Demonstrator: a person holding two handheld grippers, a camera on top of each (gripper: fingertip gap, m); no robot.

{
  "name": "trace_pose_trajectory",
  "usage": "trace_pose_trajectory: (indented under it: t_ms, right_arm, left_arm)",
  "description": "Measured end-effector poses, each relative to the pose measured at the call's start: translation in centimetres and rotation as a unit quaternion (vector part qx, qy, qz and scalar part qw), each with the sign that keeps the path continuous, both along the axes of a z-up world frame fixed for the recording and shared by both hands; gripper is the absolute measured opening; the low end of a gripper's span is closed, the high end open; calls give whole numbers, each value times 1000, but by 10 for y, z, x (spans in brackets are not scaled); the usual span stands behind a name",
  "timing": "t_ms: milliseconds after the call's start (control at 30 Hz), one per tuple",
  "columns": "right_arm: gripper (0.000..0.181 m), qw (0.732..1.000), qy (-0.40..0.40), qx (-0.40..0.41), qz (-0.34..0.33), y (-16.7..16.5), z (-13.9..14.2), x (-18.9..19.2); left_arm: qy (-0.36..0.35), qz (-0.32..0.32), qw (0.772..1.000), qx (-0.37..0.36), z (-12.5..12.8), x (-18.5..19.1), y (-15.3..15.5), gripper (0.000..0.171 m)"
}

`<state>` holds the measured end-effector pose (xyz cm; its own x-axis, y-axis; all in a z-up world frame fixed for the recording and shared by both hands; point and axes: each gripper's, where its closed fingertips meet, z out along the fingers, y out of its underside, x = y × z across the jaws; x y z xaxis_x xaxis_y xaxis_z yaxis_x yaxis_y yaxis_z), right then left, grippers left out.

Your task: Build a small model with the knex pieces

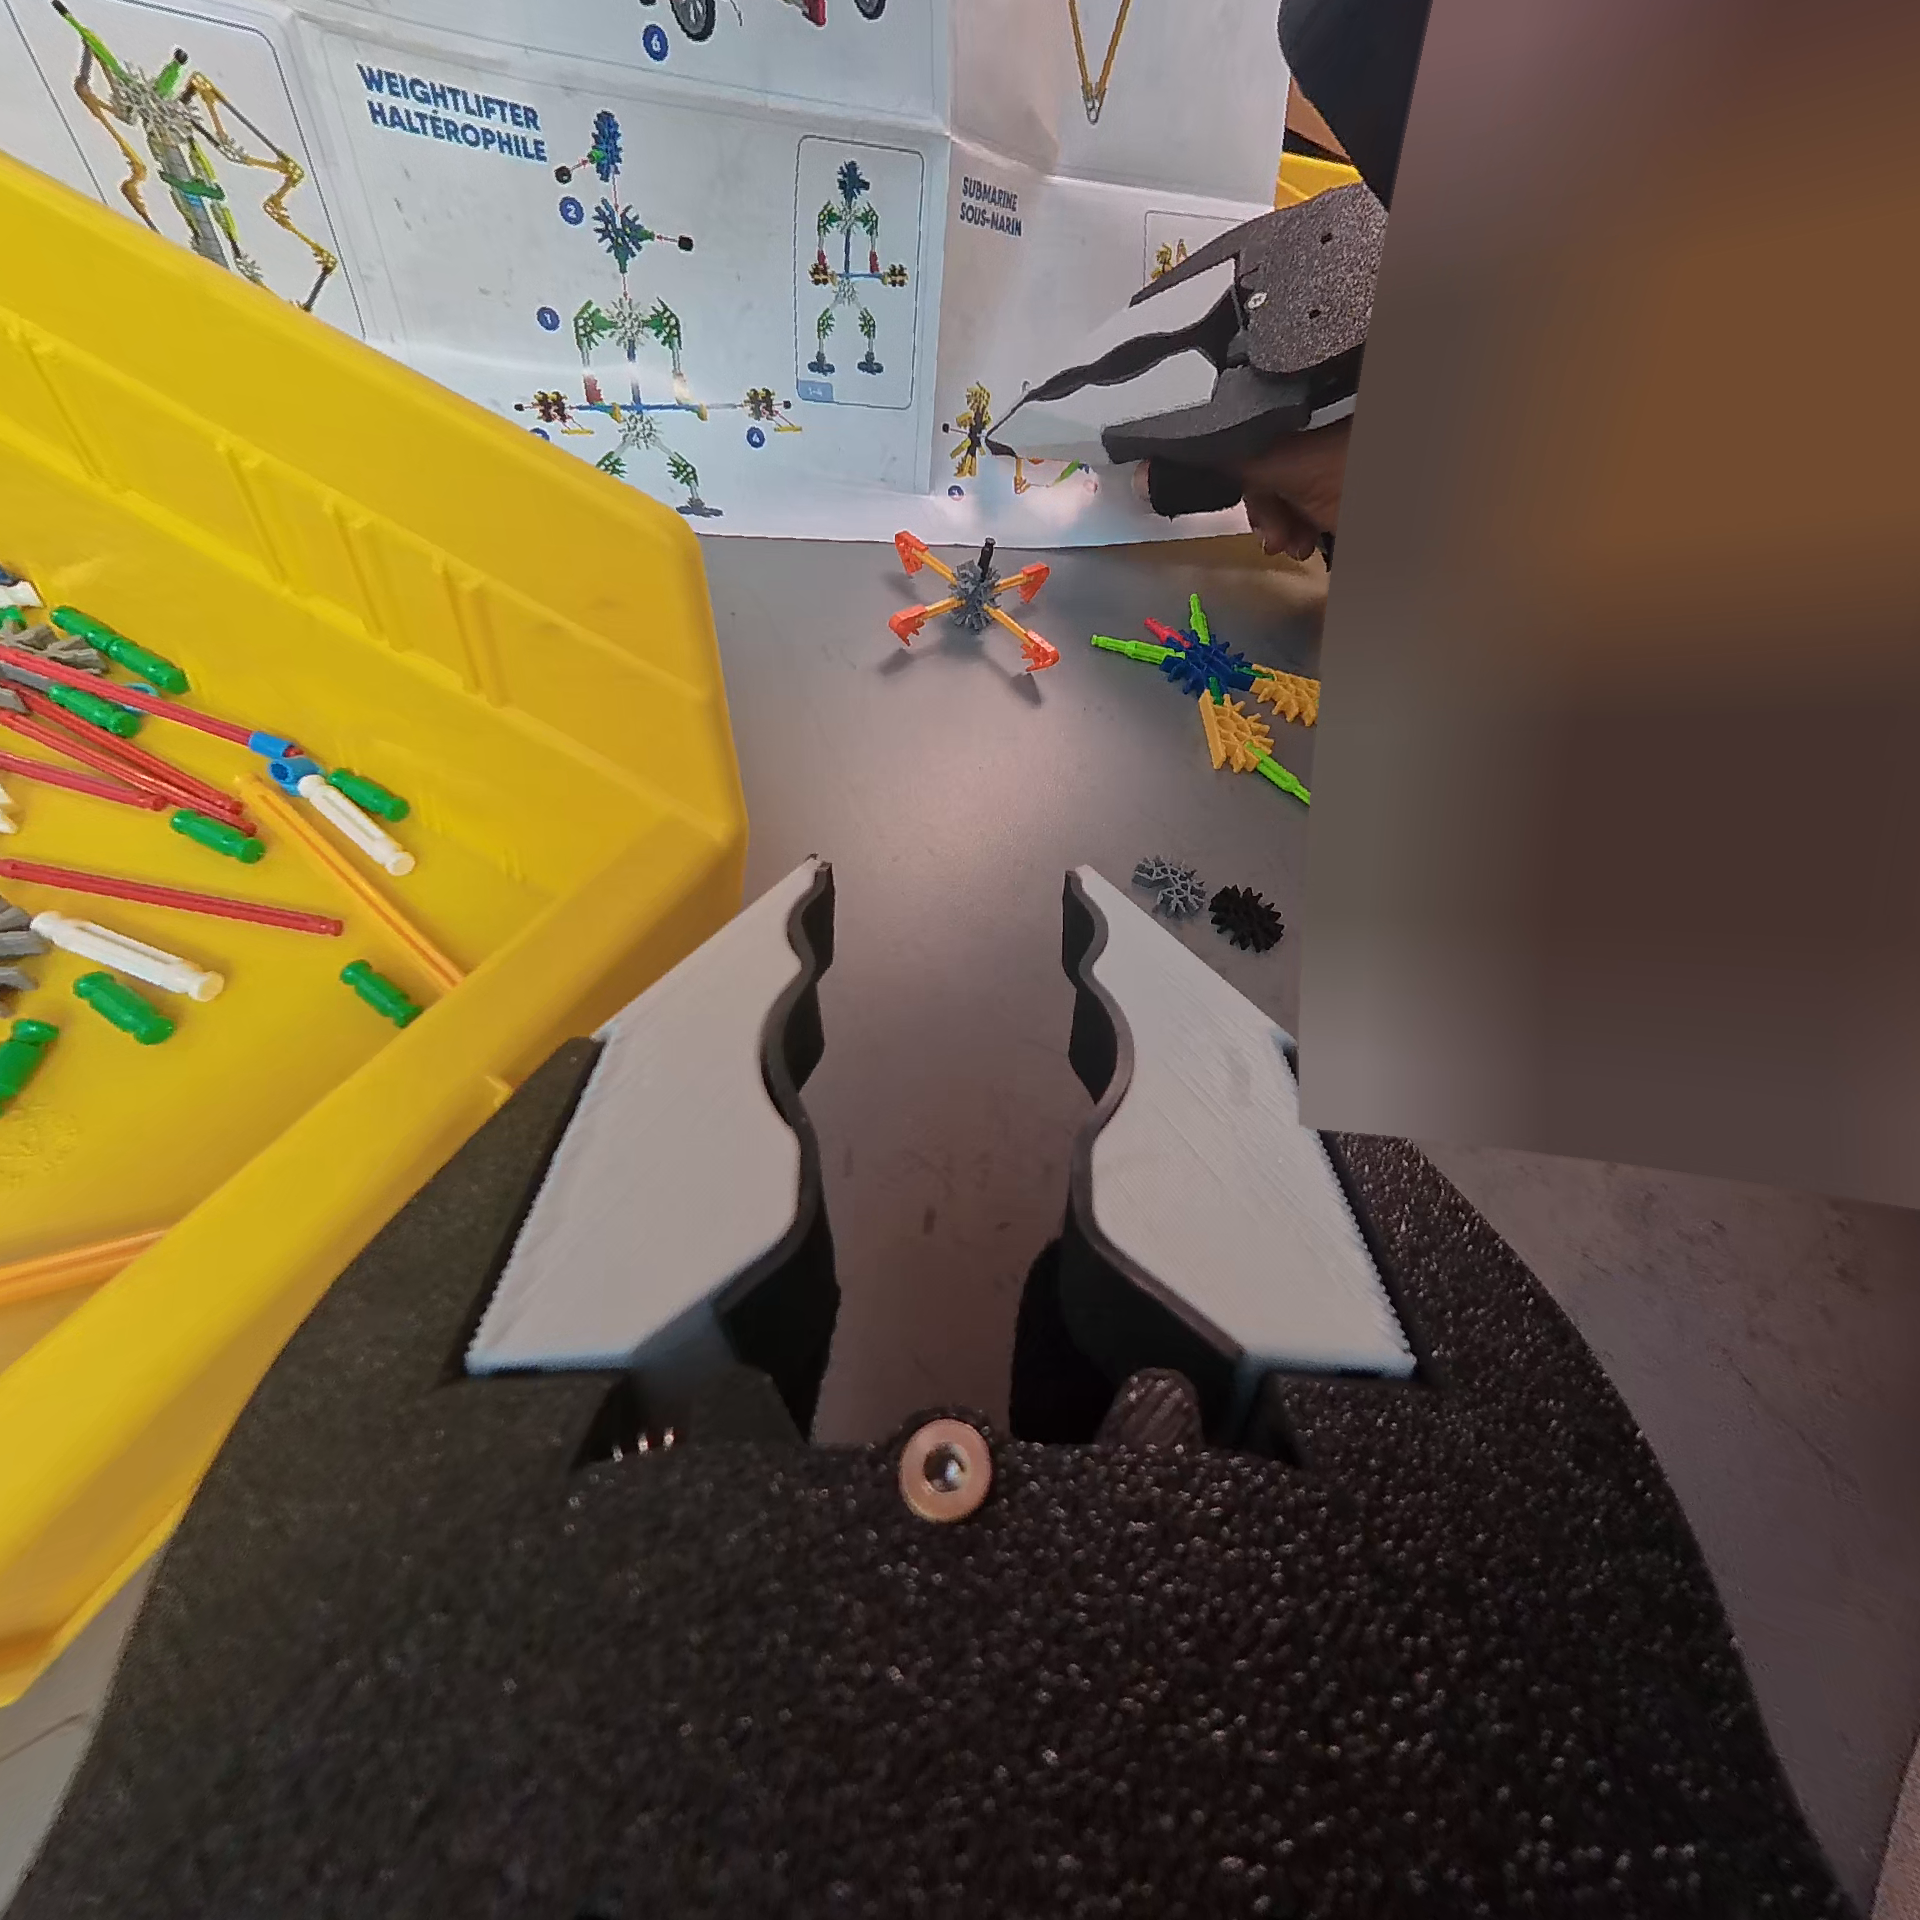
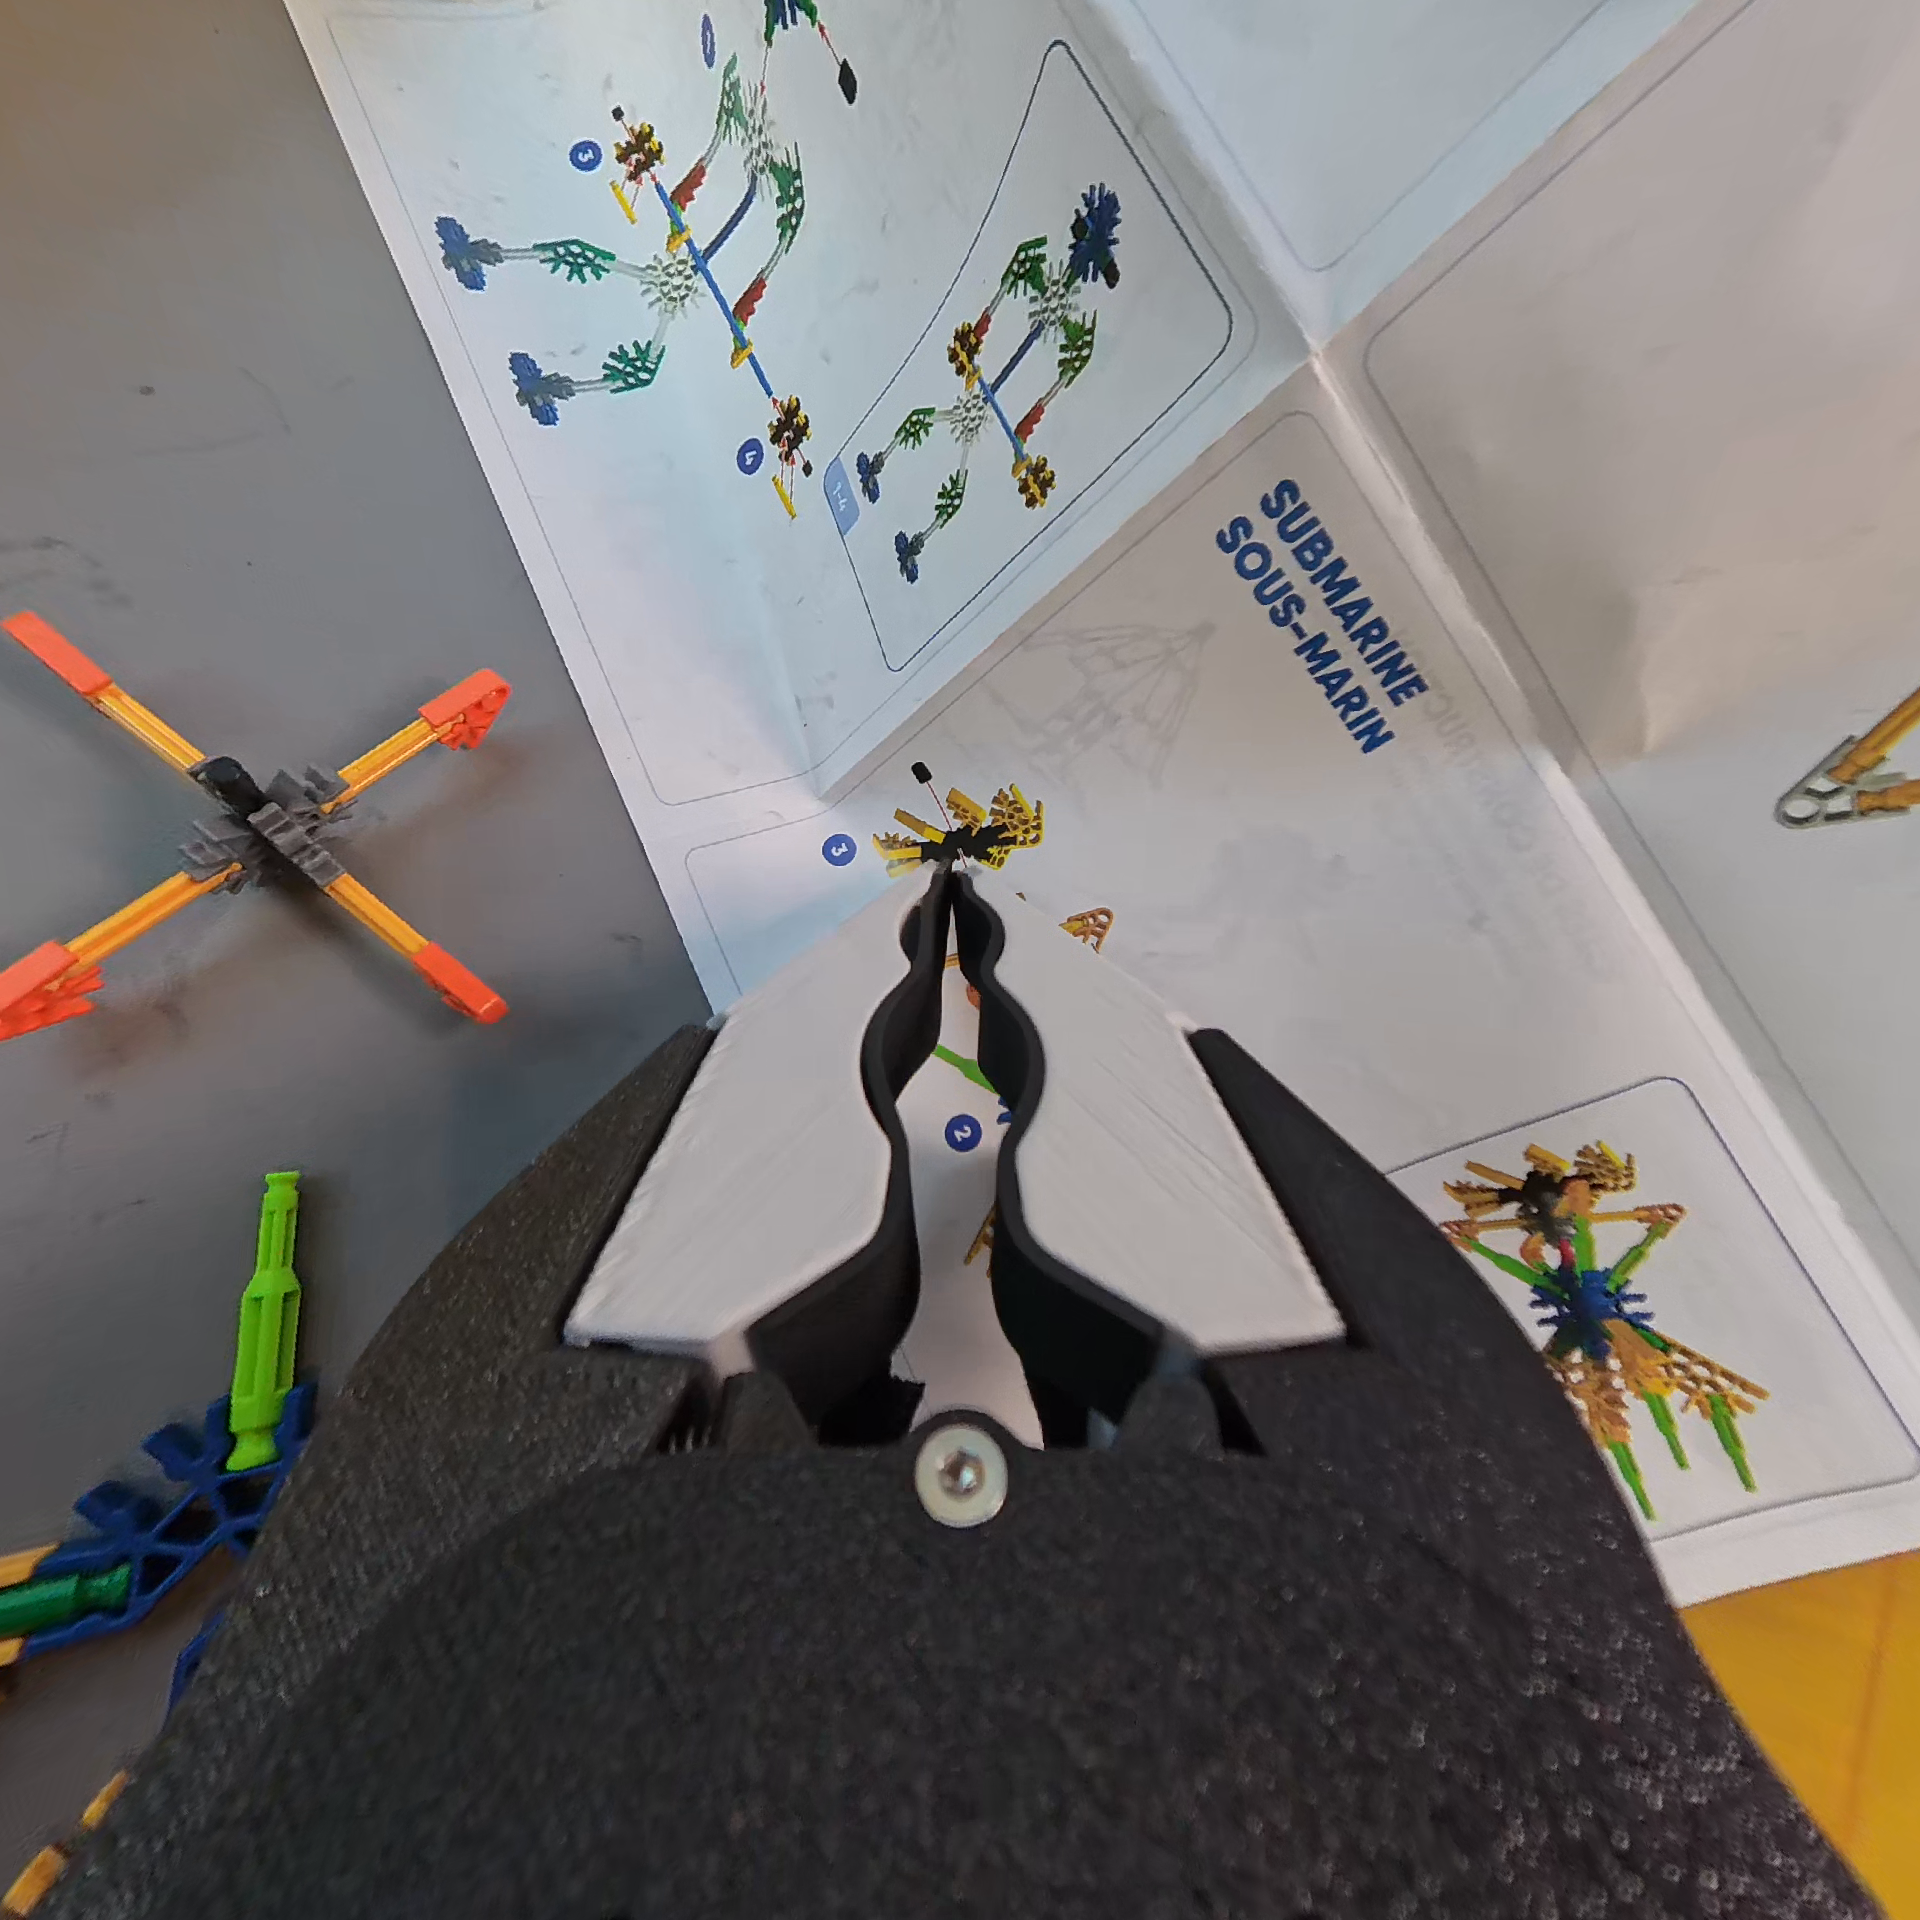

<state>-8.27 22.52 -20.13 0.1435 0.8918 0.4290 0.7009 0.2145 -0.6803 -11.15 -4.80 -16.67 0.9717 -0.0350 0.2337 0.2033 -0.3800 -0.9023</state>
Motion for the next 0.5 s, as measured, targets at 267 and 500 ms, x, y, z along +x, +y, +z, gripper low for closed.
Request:
trace_pose_trajectory:
  t_ms: [267, 500]
  right_arm:
    - [0, 1000, -8, -3, 10, -6, -2, -2]
    - [0, 1000, -18, 0, 13, -8, -5, -2]
  left_arm:
    - [0, 0, 1000, -1, -1, 0, 0, 44]
    - [1, 0, 1000, -1, -1, 0, 0, 44]
